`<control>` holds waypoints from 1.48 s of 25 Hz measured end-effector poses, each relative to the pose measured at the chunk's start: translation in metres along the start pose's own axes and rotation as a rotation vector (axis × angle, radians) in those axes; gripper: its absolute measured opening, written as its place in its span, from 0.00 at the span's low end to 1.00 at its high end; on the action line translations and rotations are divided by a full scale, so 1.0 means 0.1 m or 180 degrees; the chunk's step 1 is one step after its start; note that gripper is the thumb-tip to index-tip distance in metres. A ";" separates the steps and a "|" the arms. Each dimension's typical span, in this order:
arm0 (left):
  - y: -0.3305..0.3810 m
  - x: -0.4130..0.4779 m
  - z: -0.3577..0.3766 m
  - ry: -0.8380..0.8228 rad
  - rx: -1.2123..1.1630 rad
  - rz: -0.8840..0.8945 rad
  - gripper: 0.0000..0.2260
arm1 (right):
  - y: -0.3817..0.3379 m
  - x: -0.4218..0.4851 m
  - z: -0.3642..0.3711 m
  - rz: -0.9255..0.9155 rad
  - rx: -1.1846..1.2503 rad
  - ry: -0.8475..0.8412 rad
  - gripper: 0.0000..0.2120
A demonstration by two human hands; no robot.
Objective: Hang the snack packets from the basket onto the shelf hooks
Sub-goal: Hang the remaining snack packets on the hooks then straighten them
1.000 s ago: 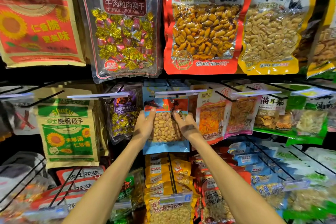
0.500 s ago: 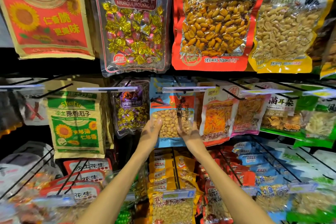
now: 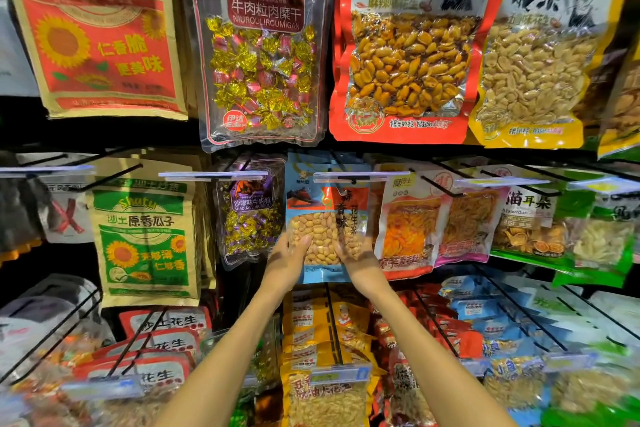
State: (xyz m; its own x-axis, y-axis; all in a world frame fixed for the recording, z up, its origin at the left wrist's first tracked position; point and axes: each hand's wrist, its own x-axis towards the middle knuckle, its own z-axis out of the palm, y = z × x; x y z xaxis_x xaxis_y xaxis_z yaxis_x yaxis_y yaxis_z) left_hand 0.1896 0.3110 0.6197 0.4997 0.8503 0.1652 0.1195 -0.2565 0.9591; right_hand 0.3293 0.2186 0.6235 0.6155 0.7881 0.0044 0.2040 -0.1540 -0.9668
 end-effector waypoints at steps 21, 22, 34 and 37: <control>0.16 -0.30 -0.27 -0.0453 0.1788 -0.0036 0.26 | -0.17 -0.40 -0.19 -0.0313 -0.2265 0.0038 0.19; 0.19 -0.33 -0.30 -0.0458 0.2155 0.0028 0.28 | -0.18 -0.44 -0.22 -0.0386 -0.2442 0.0035 0.18; 0.61 -0.97 0.11 -0.0080 0.4396 0.0011 0.26 | -0.16 -0.92 -1.02 -0.0980 -0.4073 -0.0453 0.26; 0.67 -1.13 0.34 -0.0143 0.4544 0.0002 0.25 | -0.13 -1.05 -1.23 -0.1033 -0.4098 -0.0519 0.28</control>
State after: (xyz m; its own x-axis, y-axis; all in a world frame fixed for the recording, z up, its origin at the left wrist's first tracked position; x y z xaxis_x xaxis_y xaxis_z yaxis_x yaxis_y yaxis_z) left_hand 0.1707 0.1823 0.6579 0.5231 0.8419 0.1322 0.8522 -0.5146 -0.0948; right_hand 0.3556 0.0645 0.6670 0.3239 0.9436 0.0691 0.9458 -0.3247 0.0007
